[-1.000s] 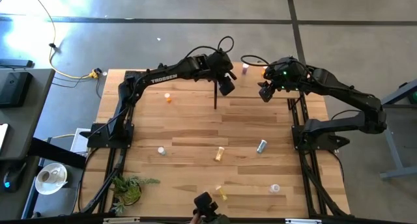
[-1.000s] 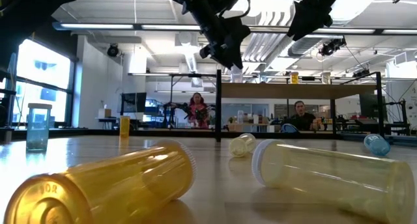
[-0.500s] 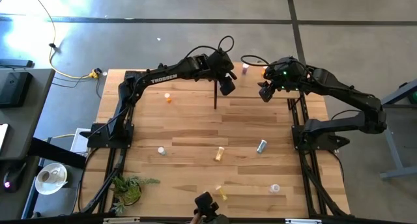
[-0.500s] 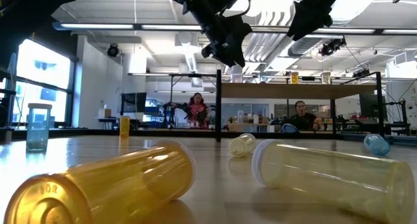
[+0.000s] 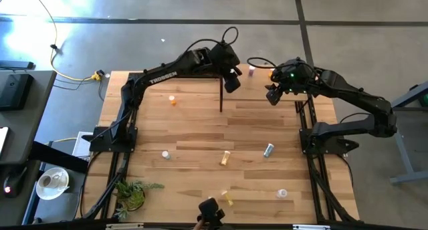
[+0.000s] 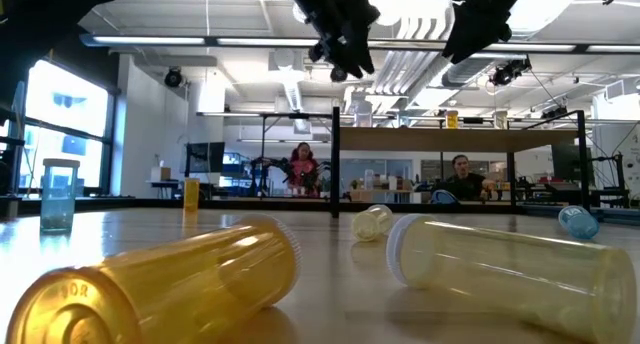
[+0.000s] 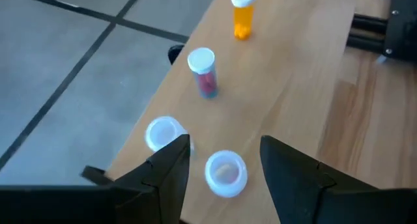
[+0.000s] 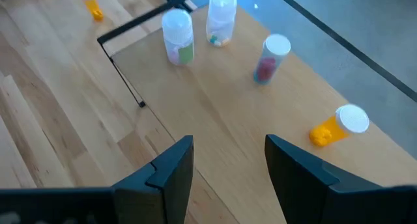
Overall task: Pick and place medicine bottles onto shelf by color
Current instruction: Put the right blue pill bottle on the shelf aligned with the other blue pill bottle
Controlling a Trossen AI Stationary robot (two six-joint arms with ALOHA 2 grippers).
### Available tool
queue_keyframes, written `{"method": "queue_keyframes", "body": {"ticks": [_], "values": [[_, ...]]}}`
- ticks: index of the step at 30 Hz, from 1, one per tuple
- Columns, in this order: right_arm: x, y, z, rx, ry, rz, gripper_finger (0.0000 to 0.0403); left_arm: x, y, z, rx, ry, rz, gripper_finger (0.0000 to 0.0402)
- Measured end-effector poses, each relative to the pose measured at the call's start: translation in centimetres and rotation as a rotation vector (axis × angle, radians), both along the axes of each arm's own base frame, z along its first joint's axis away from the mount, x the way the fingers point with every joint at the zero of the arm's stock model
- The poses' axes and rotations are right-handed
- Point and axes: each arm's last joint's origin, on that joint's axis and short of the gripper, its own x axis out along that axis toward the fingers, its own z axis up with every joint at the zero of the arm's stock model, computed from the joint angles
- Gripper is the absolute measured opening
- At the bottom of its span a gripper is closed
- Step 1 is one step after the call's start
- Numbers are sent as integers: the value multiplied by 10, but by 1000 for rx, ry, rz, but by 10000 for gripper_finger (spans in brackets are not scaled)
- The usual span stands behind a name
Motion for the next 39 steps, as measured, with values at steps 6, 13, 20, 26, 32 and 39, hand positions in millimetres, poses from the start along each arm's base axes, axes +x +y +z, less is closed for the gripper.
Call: {"method": "queue_keyframes", "body": {"ticks": [6, 13, 20, 26, 32, 39], "values": [[-3, 1, -3, 21, 42, -1, 181, -6, -11, 17, 6, 43, -31, 175], [-6, 4, -7, 70, 85, 18, 181, -10, -27, 7, -62, 178, -60, 175], [-9, 8, -10, 100, 124, 36, 181, -16, -48, 2, -132, 299, -50, 175], [-6, 24, -13, 137, 160, 82, 181, -18, -77, 6, -89, 376, -32, 175], [-2, 44, -14, 148, 182, 166, 181, -21, -107, -2, -82, 422, -43, 175], [-1, 66, -16, 102, 222, 181, 181, -36, -144, -21, -92, 459, -44, 175]]}}
